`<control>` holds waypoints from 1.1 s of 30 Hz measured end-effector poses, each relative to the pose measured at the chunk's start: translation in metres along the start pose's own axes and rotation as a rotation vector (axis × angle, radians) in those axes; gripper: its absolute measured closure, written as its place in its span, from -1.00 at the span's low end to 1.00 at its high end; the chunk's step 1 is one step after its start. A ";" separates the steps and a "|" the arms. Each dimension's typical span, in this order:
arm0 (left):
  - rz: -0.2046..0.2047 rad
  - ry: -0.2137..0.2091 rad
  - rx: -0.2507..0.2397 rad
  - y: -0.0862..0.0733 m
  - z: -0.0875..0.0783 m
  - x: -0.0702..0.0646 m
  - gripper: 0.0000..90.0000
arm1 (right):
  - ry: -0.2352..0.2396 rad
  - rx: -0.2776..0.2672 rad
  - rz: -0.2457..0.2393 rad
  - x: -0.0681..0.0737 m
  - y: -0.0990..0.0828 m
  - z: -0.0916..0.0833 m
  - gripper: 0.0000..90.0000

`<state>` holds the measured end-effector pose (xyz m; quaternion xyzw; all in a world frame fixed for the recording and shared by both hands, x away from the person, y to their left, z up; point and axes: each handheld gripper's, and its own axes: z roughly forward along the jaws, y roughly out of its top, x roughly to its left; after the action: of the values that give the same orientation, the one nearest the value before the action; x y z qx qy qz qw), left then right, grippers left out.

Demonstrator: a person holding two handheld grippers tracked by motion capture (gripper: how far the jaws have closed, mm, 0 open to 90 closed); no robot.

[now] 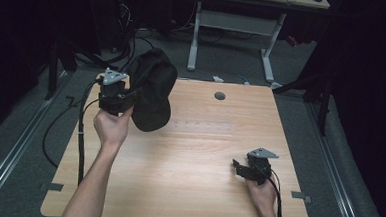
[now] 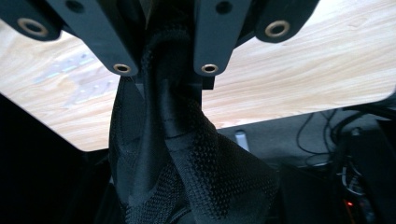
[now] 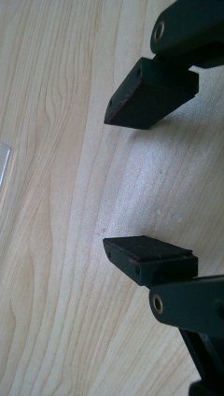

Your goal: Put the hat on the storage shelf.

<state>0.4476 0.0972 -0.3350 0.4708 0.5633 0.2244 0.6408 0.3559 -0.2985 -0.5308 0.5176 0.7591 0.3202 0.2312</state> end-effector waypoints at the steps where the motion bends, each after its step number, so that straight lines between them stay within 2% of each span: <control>1: 0.006 0.008 -0.002 0.000 0.002 0.000 0.88 | 0.000 0.000 0.000 0.000 0.000 0.000 -0.22; 10: 0.032 0.049 -0.007 -0.003 0.016 0.002 0.87 | 0.001 0.000 0.001 0.000 0.000 0.000 -0.23; 18: 0.050 0.062 -0.010 -0.009 0.025 -0.001 0.87 | 0.000 0.000 0.000 0.000 0.000 0.000 -0.23; 22: 0.077 0.077 -0.005 -0.013 0.029 -0.003 0.87 | 0.000 0.000 0.000 0.000 0.000 0.000 -0.23; 33: 0.096 0.106 0.009 -0.025 0.039 -0.006 0.87 | 0.000 0.000 -0.001 0.000 0.000 0.000 -0.23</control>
<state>0.4767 0.0671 -0.3563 0.4874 0.5744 0.2770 0.5965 0.3558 -0.2983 -0.5307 0.5171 0.7595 0.3200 0.2311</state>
